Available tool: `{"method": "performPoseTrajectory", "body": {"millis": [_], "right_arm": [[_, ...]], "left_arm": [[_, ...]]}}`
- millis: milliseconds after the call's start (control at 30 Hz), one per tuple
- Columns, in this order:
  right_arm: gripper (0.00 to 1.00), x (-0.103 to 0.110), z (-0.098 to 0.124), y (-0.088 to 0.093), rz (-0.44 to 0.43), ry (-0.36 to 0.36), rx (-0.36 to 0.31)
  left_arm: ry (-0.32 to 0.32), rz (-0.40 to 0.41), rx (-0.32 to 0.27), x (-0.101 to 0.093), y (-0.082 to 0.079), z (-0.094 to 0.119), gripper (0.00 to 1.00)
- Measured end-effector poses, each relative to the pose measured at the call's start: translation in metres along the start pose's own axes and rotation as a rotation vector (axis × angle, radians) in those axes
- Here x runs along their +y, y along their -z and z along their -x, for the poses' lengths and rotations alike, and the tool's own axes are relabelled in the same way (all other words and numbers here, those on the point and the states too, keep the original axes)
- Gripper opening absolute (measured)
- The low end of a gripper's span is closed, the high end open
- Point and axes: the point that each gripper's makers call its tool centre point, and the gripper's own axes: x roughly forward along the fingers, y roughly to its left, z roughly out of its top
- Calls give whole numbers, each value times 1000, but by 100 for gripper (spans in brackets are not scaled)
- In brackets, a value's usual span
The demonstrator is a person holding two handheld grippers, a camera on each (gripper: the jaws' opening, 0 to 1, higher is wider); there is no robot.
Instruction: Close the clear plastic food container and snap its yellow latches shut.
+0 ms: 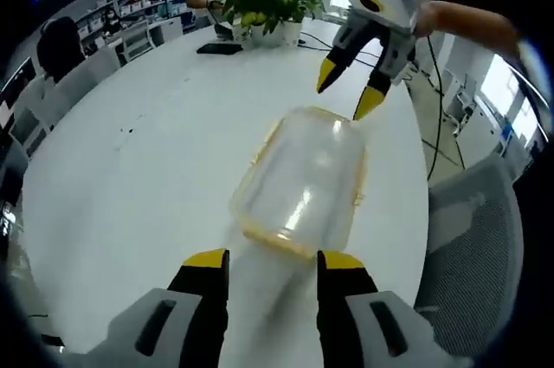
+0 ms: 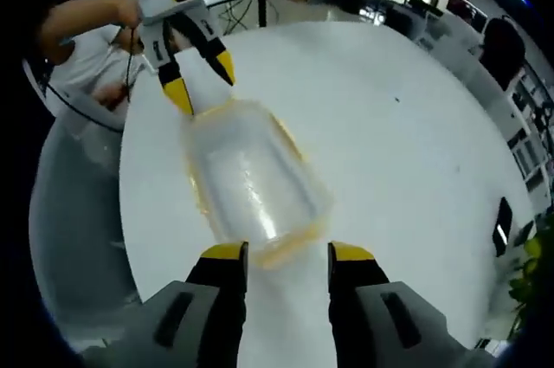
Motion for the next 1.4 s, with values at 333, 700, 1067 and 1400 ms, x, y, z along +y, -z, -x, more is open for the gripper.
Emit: {"method": "performPoseTrajectory", "body": {"millis": [333, 700, 1067, 1400], "right_arm": [[33, 2, -4, 1, -189, 32, -57], [33, 5, -11, 1, -369, 31, -106], [35, 8, -17, 1, -459, 16, -117], [37, 9, -20, 0, -495, 20, -132]], "left_arm": [[-18, 165, -59, -6, -3, -3, 34], [-8, 323, -79, -16, 1, -11, 34], [26, 409, -84, -24, 1, -20, 33], [29, 447, -86, -25, 0, -25, 38]]}}
